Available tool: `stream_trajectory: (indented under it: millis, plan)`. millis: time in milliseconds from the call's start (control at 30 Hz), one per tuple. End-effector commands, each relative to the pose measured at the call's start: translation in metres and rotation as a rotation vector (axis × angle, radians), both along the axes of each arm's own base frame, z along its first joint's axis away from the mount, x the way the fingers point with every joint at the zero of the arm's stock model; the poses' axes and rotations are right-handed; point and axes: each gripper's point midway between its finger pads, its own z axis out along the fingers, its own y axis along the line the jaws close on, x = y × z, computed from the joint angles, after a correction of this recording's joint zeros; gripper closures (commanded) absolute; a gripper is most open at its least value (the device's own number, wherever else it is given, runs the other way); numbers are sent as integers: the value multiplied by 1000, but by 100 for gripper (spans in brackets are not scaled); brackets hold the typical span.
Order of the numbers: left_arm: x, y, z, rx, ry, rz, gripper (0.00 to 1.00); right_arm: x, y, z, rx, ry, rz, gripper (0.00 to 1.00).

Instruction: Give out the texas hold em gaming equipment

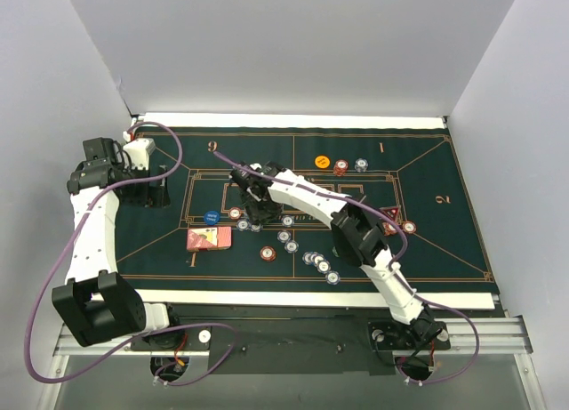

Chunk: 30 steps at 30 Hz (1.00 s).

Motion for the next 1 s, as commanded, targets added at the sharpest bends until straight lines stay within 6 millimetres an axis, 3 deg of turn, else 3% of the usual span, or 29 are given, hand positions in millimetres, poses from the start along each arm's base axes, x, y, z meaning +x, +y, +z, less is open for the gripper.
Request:
stream_trajectory:
  millis: [0,133,400,533,600,700,733,767,800,833,967]
  plan:
    - [6,1,9,-1,-52,2,4,-18,15,5,4,16,53,72]
    - [5,0,12,-1,-59,-1,4,-25,22,1,10,33,70,69]
    - [5,0,18,-1,-68,1,4,-25,20,3,3,29,73,46]
    - [4,0,16,0,-61,1,4,-20,14,22,14,-1,71,40]
    - [3,0,17,1,-64,1,4,-19,9,48,35,-40,72,40]
    - [2,0,19,3,-69,1,4,-24,-11,71,32,-72,56,39]
    - [2,0,18,3,-66,-2,4,-22,-19,91,57,-104,43,38]
    - [2,0,18,2,-68,-1,4,-23,-34,87,23,-103,20,37]
    - [2,0,19,3,-69,-2,4,-24,-43,104,44,-129,2,33]
    - [2,-1,19,4,-70,-5,4,-24,-63,95,4,-119,-24,32]
    - [2,-2,20,1,-73,-10,4,-34,-126,95,-34,-113,-136,30]
